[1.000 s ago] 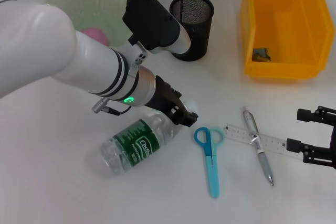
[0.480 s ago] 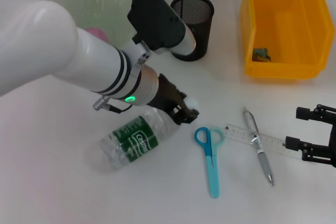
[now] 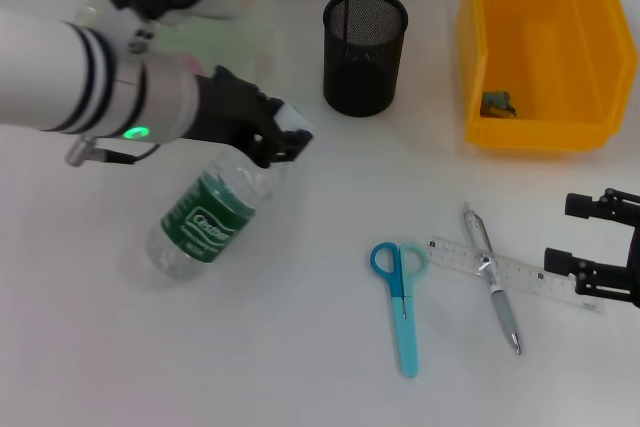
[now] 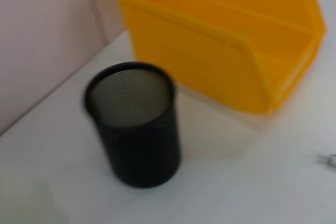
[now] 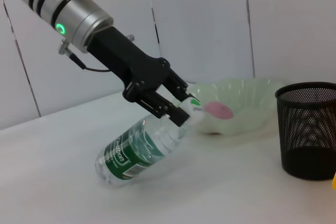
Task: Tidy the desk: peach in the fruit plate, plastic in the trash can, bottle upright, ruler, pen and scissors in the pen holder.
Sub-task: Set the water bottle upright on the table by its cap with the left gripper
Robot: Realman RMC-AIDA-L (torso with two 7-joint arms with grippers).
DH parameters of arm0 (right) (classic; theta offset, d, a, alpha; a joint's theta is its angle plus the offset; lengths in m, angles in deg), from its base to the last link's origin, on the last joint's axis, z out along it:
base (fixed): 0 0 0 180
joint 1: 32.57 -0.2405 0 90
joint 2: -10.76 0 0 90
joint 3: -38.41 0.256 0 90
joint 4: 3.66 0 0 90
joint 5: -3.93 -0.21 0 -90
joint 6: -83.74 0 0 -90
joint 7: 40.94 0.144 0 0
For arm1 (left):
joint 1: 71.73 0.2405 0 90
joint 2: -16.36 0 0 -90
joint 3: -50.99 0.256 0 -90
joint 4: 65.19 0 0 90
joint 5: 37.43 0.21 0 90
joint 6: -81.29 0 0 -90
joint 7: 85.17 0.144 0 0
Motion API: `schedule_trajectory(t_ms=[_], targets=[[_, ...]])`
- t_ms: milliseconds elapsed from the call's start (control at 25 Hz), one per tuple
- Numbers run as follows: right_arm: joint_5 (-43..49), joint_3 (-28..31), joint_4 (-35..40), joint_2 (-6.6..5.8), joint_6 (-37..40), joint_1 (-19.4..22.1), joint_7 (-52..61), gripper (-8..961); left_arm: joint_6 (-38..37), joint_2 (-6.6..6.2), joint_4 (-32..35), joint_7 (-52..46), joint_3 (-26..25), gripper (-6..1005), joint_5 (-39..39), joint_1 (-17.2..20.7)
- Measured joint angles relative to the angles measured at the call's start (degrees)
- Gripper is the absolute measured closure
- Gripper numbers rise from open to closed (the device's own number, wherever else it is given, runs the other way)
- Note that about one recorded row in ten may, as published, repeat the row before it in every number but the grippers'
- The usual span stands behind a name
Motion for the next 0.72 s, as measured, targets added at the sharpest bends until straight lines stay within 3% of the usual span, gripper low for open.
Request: schedule_trajectory(t_ms=[160, 720], targets=[[-0.02, 0.1, -0.07, 0.0, -0.02, -0.74, 0.31, 184, -1.17, -0.04, 1.75, 1.79, -3.77, 558, -0.45, 2.99], [-0.03, 0.13, 0.13, 0.0, -0.04, -1.81, 1.11, 184, -1.63, -0.19, 11.04, 2.56, -7.43, 561, -2.38, 10.22]])
